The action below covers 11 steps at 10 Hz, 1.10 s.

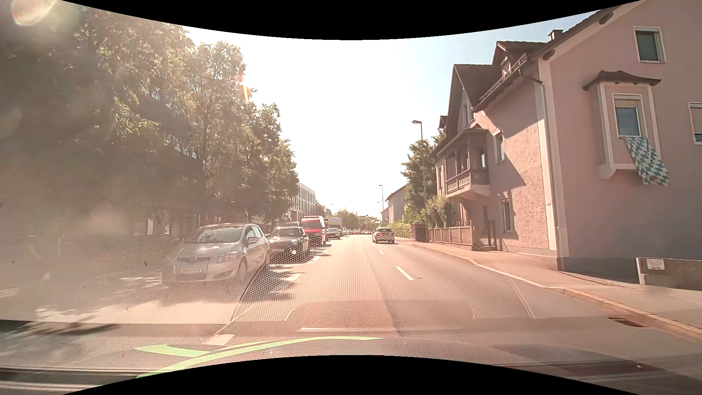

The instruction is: Follow the waypoints while adhering to traffic rules and regulations

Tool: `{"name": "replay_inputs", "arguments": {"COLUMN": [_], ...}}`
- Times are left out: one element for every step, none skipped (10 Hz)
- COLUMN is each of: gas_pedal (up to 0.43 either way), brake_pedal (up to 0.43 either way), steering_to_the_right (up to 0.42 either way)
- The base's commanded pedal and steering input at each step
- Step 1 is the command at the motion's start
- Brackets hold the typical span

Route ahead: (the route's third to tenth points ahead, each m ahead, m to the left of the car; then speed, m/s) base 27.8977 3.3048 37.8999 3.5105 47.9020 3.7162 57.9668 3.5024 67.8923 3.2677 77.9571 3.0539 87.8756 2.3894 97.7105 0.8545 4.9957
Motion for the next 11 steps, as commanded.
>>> {"name": "replay_inputs", "arguments": {"gas_pedal": [0.280, 0.280, 0.280, 0.280, 0.280, 0.280, 0.280, 0.280, 0.280, 0.280, 0.280], "brake_pedal": [0.000, 0.000, 0.000, 0.000, 0.000, 0.000, 0.000, 0.000, 0.000, 0.000, 0.000], "steering_to_the_right": [0.002, 0.002, 0.002, 0.003, 0.004, 0.005, 0.005, 0.005, 0.005, 0.005, 0.006]}}
